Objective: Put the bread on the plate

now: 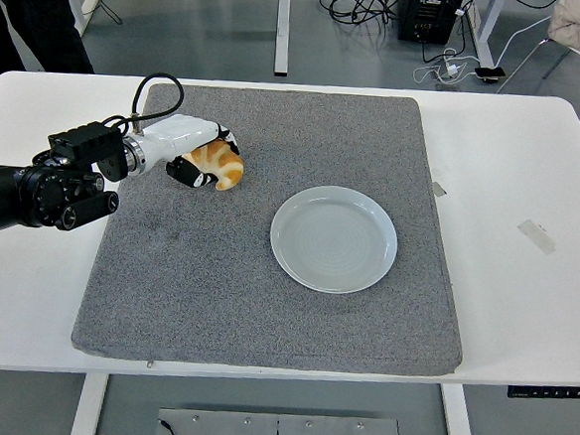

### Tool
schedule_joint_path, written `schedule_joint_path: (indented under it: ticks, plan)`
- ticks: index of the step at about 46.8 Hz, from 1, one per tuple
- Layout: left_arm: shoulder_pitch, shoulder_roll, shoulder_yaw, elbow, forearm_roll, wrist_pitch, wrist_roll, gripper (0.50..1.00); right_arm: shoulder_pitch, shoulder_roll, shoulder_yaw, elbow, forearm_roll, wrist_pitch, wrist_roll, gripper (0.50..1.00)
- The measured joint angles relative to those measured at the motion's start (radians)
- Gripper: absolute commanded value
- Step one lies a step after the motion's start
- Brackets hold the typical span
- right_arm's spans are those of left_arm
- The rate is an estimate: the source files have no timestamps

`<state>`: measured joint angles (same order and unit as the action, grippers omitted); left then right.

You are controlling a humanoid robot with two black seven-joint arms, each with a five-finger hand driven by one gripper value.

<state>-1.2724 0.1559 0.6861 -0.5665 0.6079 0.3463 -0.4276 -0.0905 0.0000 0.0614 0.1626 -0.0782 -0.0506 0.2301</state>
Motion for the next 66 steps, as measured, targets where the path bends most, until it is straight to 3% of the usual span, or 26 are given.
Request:
schedule_joint_path:
  ticks: [34, 56, 66]
  plan:
    - [-0.224, 0.097, -0.067, -0.053, 0.022, 0.008, -0.039, 0.5, 0.0, 0.0, 0.0, 0.0, 0.0, 0.0, 0.0, 1.0]
    - [-0.218, 0.019, -0.193, -0.195, 0.162, 0.011, -0.039, 0.5, 0.0, 0.0, 0.0, 0.0, 0.0, 0.0, 0.0, 1.0]
    - [-0.196, -0.062, -0.206, -0.201, 0.206, 0.018, -0.036, 0.5, 0.0, 0.0, 0.0, 0.0, -0.001, 0.0, 0.0, 1.0]
